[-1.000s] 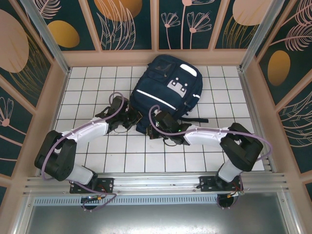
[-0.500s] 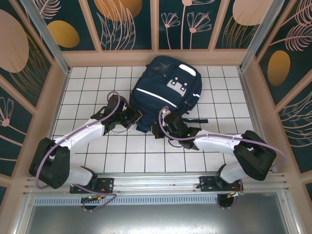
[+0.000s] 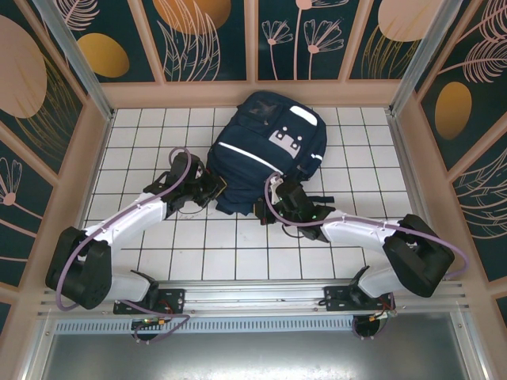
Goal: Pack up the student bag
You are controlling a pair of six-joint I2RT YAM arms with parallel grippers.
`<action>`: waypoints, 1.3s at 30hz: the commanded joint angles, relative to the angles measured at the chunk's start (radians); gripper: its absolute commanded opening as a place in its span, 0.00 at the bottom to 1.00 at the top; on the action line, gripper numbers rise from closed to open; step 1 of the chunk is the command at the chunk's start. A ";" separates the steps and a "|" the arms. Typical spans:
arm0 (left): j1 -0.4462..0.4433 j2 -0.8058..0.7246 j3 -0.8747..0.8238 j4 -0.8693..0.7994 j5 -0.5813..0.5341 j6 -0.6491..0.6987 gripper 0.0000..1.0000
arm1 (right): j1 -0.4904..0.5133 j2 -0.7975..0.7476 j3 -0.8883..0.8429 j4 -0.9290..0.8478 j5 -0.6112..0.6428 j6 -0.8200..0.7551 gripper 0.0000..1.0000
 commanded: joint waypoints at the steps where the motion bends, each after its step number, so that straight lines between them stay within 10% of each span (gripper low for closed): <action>1: 0.054 -0.074 0.043 -0.026 -0.136 0.028 0.00 | -0.062 -0.004 -0.052 -0.116 0.094 -0.010 0.00; 25: 0.102 -0.143 0.053 -0.069 -0.133 0.039 0.00 | -0.326 0.070 -0.097 -0.090 0.212 0.080 0.07; 39: 0.095 -0.141 -0.059 0.071 -0.012 0.051 0.00 | -0.341 -0.113 -0.128 -0.028 -0.012 0.013 0.58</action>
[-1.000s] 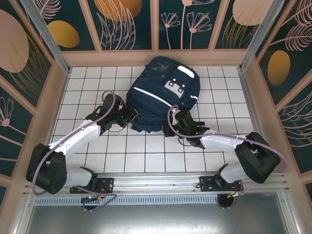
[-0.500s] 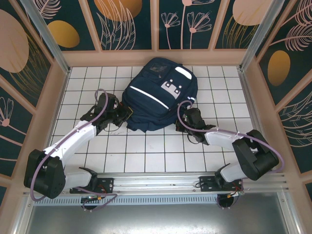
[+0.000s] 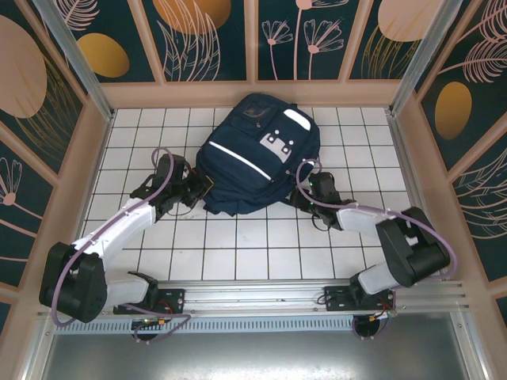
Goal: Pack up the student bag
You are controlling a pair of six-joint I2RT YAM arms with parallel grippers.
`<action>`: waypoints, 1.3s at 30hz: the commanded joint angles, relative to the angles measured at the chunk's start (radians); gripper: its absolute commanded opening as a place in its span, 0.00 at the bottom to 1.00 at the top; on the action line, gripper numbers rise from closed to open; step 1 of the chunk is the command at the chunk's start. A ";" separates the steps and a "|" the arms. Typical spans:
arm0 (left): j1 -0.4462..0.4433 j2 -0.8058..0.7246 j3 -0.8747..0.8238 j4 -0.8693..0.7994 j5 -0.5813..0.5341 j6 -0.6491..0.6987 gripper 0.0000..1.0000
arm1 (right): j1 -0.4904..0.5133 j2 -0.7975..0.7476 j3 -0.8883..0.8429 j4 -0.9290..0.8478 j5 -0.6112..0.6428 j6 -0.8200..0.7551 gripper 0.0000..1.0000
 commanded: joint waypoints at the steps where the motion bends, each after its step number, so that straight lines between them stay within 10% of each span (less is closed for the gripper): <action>1: 0.002 -0.049 -0.007 0.105 -0.002 0.037 0.00 | 0.014 -0.172 -0.038 0.009 -0.116 -0.040 0.59; 14: -0.317 -0.033 0.011 0.058 0.018 0.186 0.07 | -0.103 -0.501 0.063 -0.339 0.205 -0.020 0.63; 30: -0.573 0.202 0.075 0.032 0.103 0.381 0.21 | -0.242 -0.457 0.175 -0.386 0.085 -0.026 0.60; 35: -0.572 0.188 0.101 -0.018 0.103 0.452 0.63 | -0.246 -0.468 0.181 -0.410 0.102 -0.040 0.99; 37: -0.572 0.175 0.116 -0.042 0.089 0.489 0.98 | -0.247 -0.493 0.178 -0.395 0.090 -0.061 0.99; 39: -0.571 0.157 0.135 -0.054 0.100 0.537 0.99 | -0.240 -0.535 0.186 -0.391 0.124 -0.081 0.99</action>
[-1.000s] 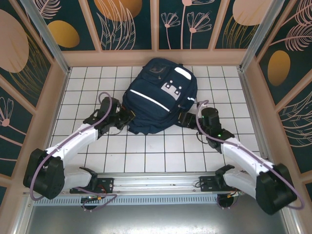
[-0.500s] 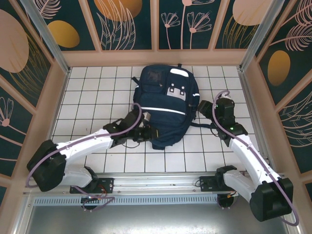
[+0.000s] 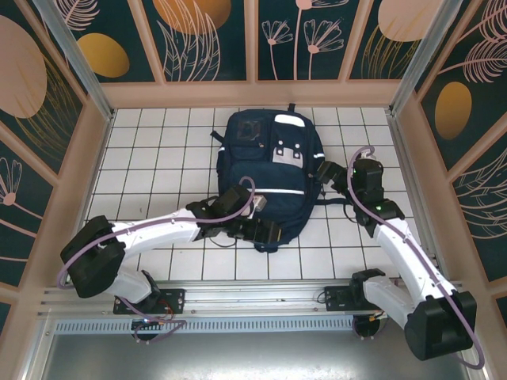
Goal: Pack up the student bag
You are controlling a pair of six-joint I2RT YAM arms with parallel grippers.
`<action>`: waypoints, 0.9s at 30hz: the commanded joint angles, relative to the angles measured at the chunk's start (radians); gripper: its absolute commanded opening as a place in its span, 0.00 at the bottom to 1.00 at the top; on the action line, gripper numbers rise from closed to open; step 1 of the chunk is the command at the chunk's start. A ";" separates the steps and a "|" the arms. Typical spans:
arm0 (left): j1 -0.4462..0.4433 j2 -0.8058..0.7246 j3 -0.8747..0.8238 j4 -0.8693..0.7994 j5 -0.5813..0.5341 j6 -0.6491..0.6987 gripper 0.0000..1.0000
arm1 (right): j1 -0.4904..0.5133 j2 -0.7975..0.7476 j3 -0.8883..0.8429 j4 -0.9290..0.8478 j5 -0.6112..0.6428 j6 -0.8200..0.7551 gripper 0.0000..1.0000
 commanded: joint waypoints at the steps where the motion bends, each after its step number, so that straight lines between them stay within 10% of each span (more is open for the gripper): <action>1: 0.009 -0.051 0.055 -0.032 0.007 0.130 0.99 | -0.002 -0.078 0.051 -0.007 0.049 -0.045 0.99; 7: 0.121 -0.159 0.184 -0.051 -0.169 0.223 0.99 | 0.005 -0.104 0.164 -0.002 0.051 -0.135 0.99; 15: 0.211 -0.298 -0.105 0.520 -1.025 0.609 0.99 | 0.000 -0.108 0.024 0.411 0.010 -0.479 0.99; 20: 0.518 -0.303 -0.233 0.628 -0.874 0.502 0.99 | -0.020 -0.134 -0.156 0.628 0.065 -0.602 0.99; 24: 0.675 -0.287 -0.408 0.799 -1.020 0.495 0.99 | -0.078 -0.171 -0.341 0.795 0.152 -0.501 0.99; 27: 0.794 -0.334 -0.573 1.011 -0.823 0.528 0.99 | -0.096 -0.155 -0.464 0.962 0.089 -0.585 0.99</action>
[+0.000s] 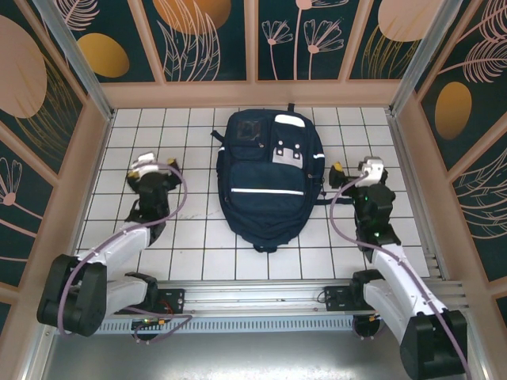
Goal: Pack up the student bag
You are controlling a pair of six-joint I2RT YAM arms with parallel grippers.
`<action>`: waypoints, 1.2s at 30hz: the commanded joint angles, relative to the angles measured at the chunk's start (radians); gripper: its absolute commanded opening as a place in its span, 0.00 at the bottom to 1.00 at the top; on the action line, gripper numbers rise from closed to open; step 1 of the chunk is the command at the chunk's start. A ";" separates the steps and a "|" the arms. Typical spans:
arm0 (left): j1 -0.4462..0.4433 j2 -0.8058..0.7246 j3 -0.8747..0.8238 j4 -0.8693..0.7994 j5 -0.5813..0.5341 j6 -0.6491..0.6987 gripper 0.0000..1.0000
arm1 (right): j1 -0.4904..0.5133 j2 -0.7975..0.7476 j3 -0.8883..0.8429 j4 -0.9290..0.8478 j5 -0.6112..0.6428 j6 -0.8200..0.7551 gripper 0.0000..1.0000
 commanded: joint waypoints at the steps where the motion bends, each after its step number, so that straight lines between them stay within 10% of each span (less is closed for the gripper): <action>1: 0.068 -0.029 -0.098 0.272 0.055 0.041 0.99 | -0.016 0.035 -0.106 0.295 0.022 -0.090 0.99; 12: 0.103 0.180 -0.128 0.485 0.179 0.173 0.99 | -0.253 0.452 -0.282 0.876 -0.167 0.080 0.99; 17: 0.144 0.394 -0.266 1.004 0.147 0.170 0.99 | -0.252 0.746 -0.236 1.098 -0.159 0.126 0.99; 18: 0.144 0.360 -0.242 0.892 0.174 0.171 0.99 | -0.256 0.802 -0.244 1.180 -0.152 0.137 0.99; 22: 0.200 0.358 -0.129 0.668 0.358 0.163 0.99 | -0.161 0.760 -0.078 0.797 -0.016 0.067 0.99; 36: 0.209 0.355 -0.138 0.687 0.383 0.170 0.99 | -0.174 0.751 -0.080 0.790 -0.043 0.073 0.99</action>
